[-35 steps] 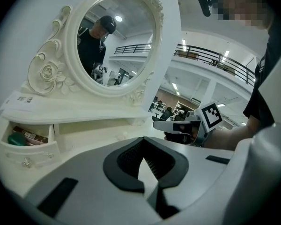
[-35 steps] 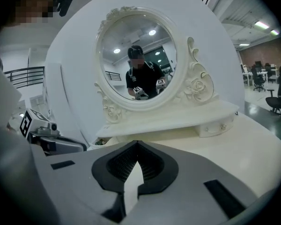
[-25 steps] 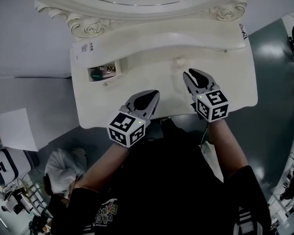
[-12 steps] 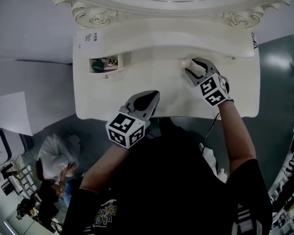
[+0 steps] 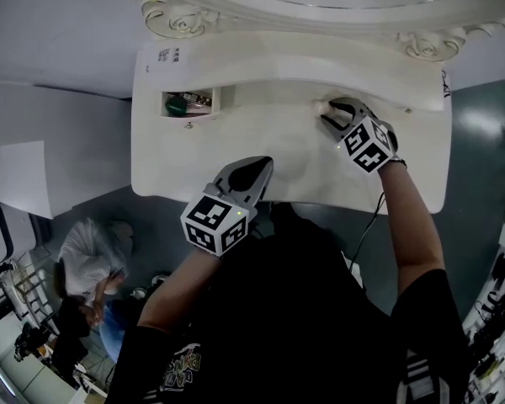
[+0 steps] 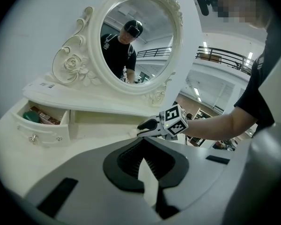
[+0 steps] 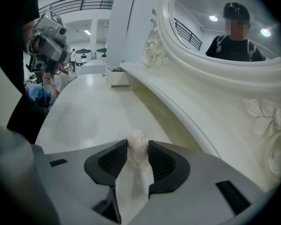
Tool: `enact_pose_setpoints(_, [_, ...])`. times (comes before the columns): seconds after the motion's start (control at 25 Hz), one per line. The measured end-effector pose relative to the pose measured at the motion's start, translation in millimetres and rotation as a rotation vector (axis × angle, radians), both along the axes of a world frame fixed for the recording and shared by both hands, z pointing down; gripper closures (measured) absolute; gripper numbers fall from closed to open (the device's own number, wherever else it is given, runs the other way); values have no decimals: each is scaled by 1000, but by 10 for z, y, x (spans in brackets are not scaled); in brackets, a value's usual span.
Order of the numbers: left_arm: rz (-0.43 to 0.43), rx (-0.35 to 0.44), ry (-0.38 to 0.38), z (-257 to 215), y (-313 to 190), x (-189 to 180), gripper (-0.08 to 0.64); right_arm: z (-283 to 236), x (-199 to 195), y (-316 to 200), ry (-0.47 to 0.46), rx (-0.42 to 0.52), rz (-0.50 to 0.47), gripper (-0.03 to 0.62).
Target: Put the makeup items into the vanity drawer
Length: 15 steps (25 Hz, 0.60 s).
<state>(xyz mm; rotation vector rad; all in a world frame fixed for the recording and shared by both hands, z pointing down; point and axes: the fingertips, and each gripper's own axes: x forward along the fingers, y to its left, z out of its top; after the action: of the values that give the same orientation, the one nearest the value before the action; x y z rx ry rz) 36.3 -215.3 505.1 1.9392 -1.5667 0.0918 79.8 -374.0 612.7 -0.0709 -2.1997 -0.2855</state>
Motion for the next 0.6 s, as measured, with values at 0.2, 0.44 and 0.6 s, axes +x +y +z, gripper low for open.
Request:
enact_pose_setpoints(0.2, [-12,5,8,-6,15,-53,558,-19,-29,15,-4,0,46,474])
enact_pose_setpoints(0.44, [-27,21,13,-36,43,-128,558,-204,-159,172,-85,-54,120,497])
enact_pose_setpoints(0.6, [-43,36,10,-89,117,-234,558,-454,-421,415,-166,-148,147,500])
